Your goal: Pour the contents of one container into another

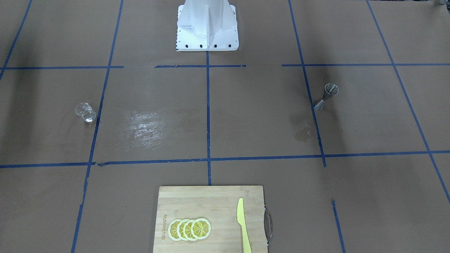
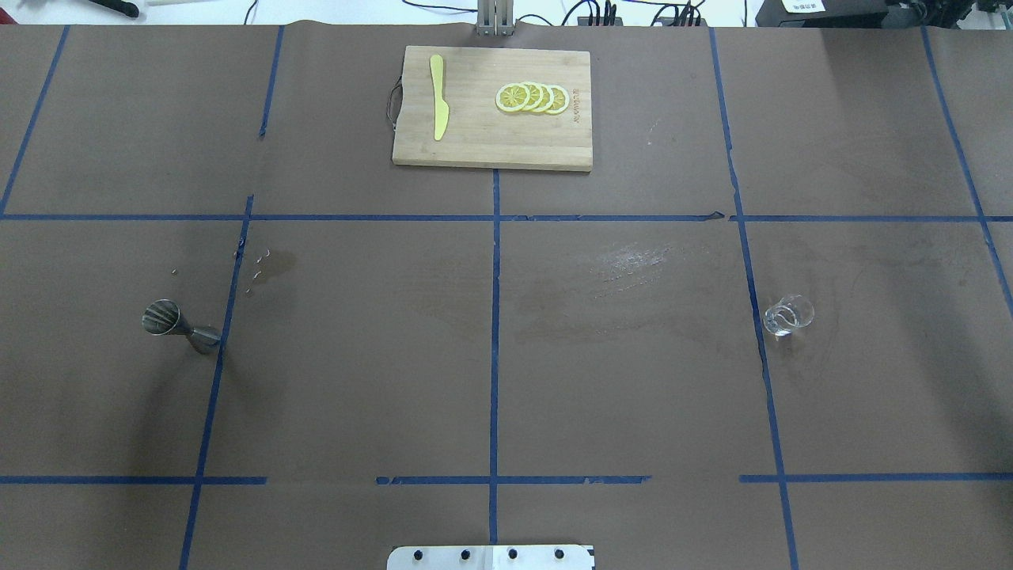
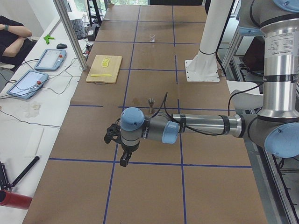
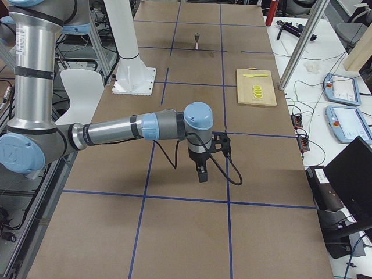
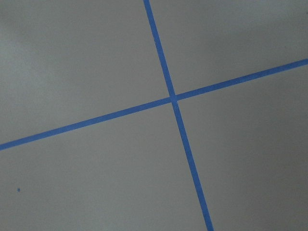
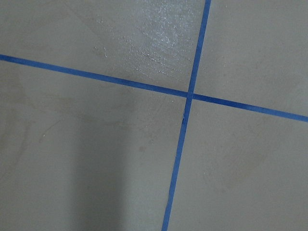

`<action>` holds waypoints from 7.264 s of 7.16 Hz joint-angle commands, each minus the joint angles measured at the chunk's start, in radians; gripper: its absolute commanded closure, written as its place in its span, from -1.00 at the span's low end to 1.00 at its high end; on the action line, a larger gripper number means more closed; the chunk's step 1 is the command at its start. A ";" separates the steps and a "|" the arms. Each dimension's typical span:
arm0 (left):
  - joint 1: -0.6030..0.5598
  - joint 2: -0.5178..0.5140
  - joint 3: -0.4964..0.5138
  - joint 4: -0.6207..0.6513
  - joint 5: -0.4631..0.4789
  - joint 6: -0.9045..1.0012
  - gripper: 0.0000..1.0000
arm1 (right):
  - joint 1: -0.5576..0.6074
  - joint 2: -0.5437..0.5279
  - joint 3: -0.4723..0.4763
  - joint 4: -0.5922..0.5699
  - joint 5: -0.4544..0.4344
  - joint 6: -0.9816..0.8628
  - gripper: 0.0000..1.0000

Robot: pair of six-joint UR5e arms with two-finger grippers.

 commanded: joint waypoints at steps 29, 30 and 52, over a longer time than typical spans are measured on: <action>1.332 0.166 -0.022 -1.496 1.570 -1.031 -1.00 | 0.021 -0.018 -0.001 0.109 0.016 0.015 -1.00; 1.366 0.143 -0.023 -1.462 1.607 -1.031 -1.00 | 0.021 -0.018 -0.001 0.109 0.016 0.015 -1.00; 1.418 0.059 0.119 -1.384 1.598 -1.051 -0.02 | 0.024 -0.018 -0.003 0.109 0.017 0.015 -1.00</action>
